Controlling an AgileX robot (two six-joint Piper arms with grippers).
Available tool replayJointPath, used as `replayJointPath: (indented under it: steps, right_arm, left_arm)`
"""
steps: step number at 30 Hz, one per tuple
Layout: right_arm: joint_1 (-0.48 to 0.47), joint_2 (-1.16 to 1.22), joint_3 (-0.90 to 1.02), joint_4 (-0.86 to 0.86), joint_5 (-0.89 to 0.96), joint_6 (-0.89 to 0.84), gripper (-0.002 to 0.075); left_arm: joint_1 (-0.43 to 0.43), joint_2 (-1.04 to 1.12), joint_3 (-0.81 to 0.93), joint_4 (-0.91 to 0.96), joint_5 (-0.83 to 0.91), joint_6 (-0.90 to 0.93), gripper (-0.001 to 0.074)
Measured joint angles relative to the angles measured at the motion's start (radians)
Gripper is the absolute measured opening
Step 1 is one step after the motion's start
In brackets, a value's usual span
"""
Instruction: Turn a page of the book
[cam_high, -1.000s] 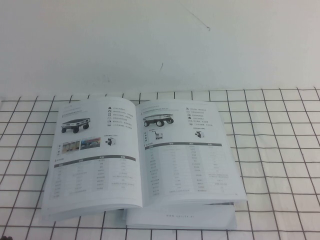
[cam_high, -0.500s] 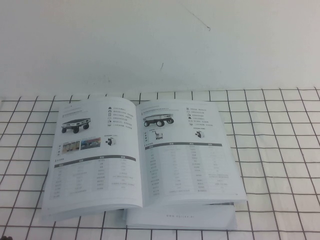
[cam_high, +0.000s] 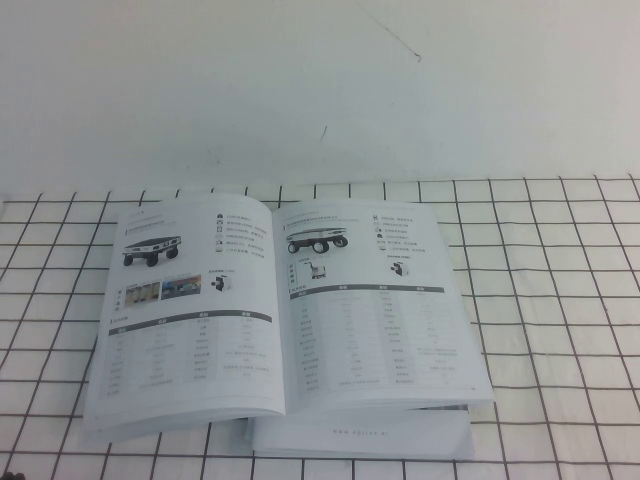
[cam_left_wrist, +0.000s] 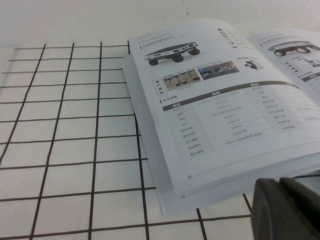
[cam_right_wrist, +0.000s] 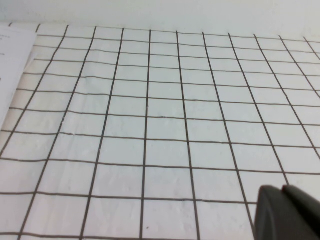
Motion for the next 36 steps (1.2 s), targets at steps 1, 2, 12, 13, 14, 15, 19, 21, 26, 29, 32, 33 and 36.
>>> replayJointPath:
  steps: [1,2,12,13,14,15,19,21,26,29,32,33,36]
  right_arm:
    - [0.0,0.0,0.0,0.0,0.0,0.0,-0.0001]
    - [0.0,0.0,0.0,0.0,0.0,0.0,-0.0001]
    - [0.0,0.0,0.0,0.0,0.0,0.0,-0.0001]
    - [0.0,0.0,0.0,0.0,0.0,0.0,-0.0001]
    - [0.0,0.0,0.0,0.0,0.0,0.0,-0.0001]
    - [0.0,0.0,0.0,0.0,0.0,0.0,-0.0001]
    - [0.0,0.0,0.0,0.0,0.0,0.0,-0.0001]
    - [0.0,0.0,0.0,0.0,0.0,0.0,-0.0001]
    - [0.0,0.0,0.0,0.0,0.0,0.0,-0.0001]
    - [0.0,0.0,0.0,0.0,0.0,0.0,-0.0001]
    - [0.0,0.0,0.0,0.0,0.0,0.0,-0.0001]
    - [0.0,0.0,0.0,0.0,0.0,0.0,-0.0001]
    - [0.0,0.0,0.0,0.0,0.0,0.0,-0.0001]
  left_arm:
    - [0.0,0.0,0.0,0.0,0.0,0.0,-0.0002]
    - [0.0,0.0,0.0,0.0,0.0,0.0,-0.0002]
    - [0.0,0.0,0.0,0.0,0.0,0.0,-0.0002]
    - [0.0,0.0,0.0,0.0,0.0,0.0,-0.0002]
    - [0.0,0.0,0.0,0.0,0.0,0.0,-0.0002]
    - [0.0,0.0,0.0,0.0,0.0,0.0,-0.0002]
    - [0.0,0.0,0.0,0.0,0.0,0.0,-0.0002]
    - [0.0,0.0,0.0,0.0,0.0,0.0,-0.0002]
    - [0.017,0.0,0.0,0.0,0.0,0.0,-0.0002]
    - [0.088,0.0,0.0,0.0,0.0,0.0,-0.0002]
    - [0.169,0.0,0.0,0.0,0.0,0.0,-0.0002]
    - [0.19,0.0,0.0,0.0,0.0,0.0,-0.0002]
    - [0.241,0.0,0.0,0.0,0.0,0.0,-0.0002]
